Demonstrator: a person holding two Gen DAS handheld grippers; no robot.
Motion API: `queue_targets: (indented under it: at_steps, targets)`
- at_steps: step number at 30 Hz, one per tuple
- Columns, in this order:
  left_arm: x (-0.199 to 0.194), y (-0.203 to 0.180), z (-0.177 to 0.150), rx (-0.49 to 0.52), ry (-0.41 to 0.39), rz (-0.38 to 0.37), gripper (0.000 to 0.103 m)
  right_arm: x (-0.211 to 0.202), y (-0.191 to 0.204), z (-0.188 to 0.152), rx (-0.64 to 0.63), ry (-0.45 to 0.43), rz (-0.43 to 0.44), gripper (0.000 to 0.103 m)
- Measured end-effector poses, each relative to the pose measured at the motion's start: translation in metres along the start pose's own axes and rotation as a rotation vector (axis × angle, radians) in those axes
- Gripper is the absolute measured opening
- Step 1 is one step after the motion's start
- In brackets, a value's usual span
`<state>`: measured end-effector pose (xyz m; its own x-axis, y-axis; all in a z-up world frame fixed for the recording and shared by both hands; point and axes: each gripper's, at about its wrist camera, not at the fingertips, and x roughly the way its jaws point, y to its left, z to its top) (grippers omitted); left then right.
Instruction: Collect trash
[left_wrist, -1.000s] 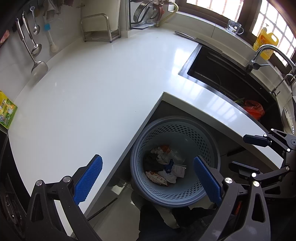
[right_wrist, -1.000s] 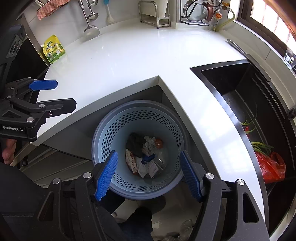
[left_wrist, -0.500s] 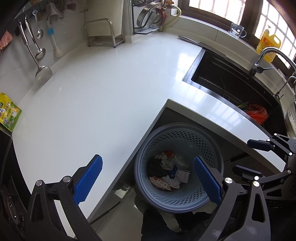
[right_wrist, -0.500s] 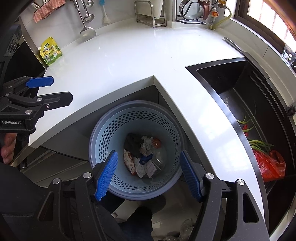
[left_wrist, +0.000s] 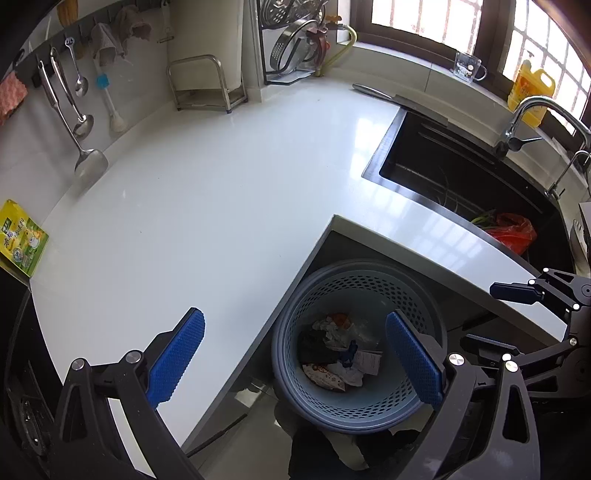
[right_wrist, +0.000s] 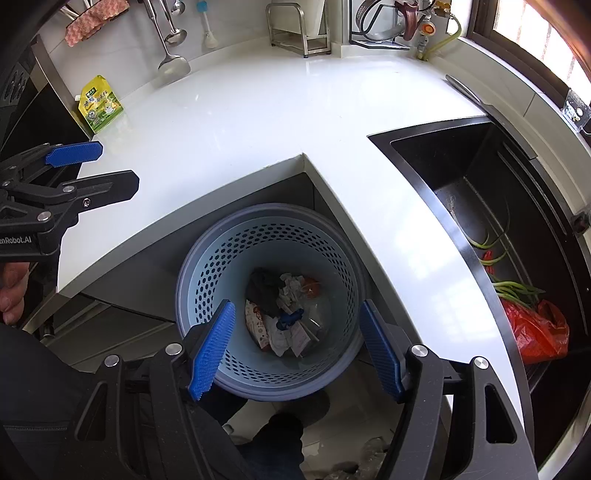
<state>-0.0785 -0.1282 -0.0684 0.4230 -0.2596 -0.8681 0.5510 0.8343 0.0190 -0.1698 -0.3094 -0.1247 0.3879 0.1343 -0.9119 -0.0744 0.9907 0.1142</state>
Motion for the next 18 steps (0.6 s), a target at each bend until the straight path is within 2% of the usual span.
queue_targets:
  at_steps: [6,18]
  targets:
    - [0.0056,0.0051,0.0012,-0.027,0.036,0.009,0.096,-0.0002,0.0015,0.0002,-0.002,-0.001,0.000,0.067]
    - [0.0083,0.0069,0.0015,-0.039,0.059,0.006,0.096,0.0017,0.0012,0.0008,0.005,0.000,0.003,0.067]
